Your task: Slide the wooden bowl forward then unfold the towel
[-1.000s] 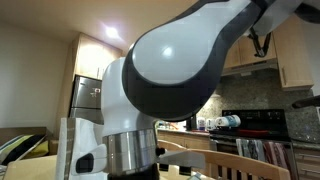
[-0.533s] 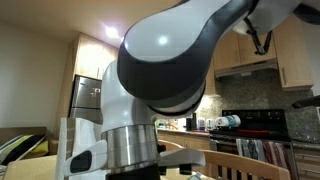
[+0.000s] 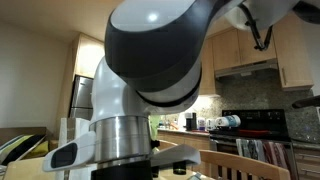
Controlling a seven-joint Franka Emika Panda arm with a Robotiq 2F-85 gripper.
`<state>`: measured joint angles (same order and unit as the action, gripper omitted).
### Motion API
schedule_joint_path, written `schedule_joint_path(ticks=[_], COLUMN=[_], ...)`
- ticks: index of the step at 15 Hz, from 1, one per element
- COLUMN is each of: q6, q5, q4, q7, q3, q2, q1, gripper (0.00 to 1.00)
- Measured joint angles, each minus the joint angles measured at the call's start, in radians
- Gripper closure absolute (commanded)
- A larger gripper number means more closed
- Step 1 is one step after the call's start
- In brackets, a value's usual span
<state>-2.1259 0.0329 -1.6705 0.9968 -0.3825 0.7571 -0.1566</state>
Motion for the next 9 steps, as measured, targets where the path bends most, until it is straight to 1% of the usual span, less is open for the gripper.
schedule_joint_path(ticks=[5, 6, 7, 8, 9], q6=[0.028, 0.033, 0.037, 0.038, 0.039], q5=[0.000, 0.000, 0.000, 0.000, 0.000], q4=[0.028, 0.034, 0.040, 0.044, 0.050], q7=[0.000, 0.000, 0.000, -0.001, -0.001], q3=[-0.001, -0.001, 0.000, 0.002, 0.005], q2=[0.003, 0.005, 0.009, 0.012, 0.016], q1=[-0.036, -0.041, -0.046, -0.051, -0.055], gripper=[0.99, 0.72, 0.71, 0.66, 0.57])
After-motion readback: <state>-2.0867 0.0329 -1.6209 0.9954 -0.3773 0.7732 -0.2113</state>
